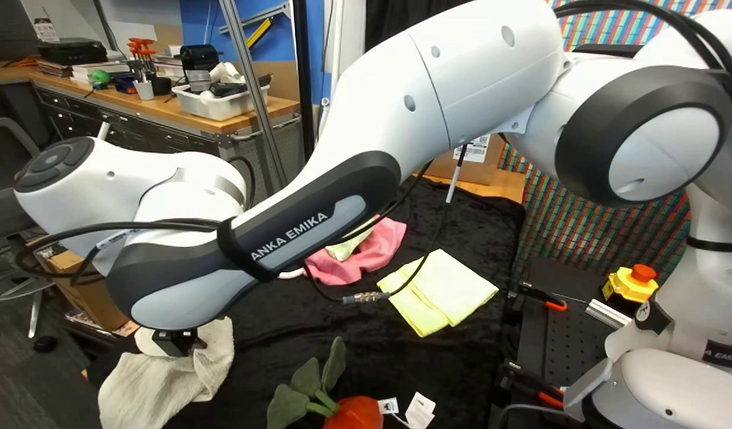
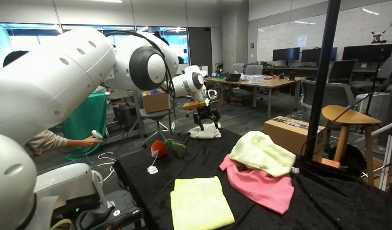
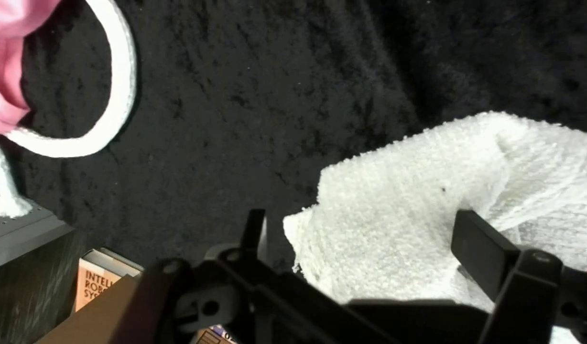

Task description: Pile all the objects on the middle back of the table

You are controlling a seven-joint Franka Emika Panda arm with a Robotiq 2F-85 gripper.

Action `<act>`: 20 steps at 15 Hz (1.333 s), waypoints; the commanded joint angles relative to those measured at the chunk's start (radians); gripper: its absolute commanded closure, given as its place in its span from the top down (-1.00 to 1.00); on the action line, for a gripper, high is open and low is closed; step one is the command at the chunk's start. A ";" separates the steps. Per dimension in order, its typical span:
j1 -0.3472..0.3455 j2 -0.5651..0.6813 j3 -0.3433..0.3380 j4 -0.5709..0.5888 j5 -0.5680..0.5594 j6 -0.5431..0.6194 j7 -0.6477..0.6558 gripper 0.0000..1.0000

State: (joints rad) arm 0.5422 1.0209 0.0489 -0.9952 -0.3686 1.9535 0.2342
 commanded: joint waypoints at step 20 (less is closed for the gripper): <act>-0.009 0.072 0.034 0.132 0.103 -0.085 0.010 0.48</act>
State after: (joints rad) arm 0.5384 1.0680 0.0742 -0.9218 -0.2845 1.9015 0.2486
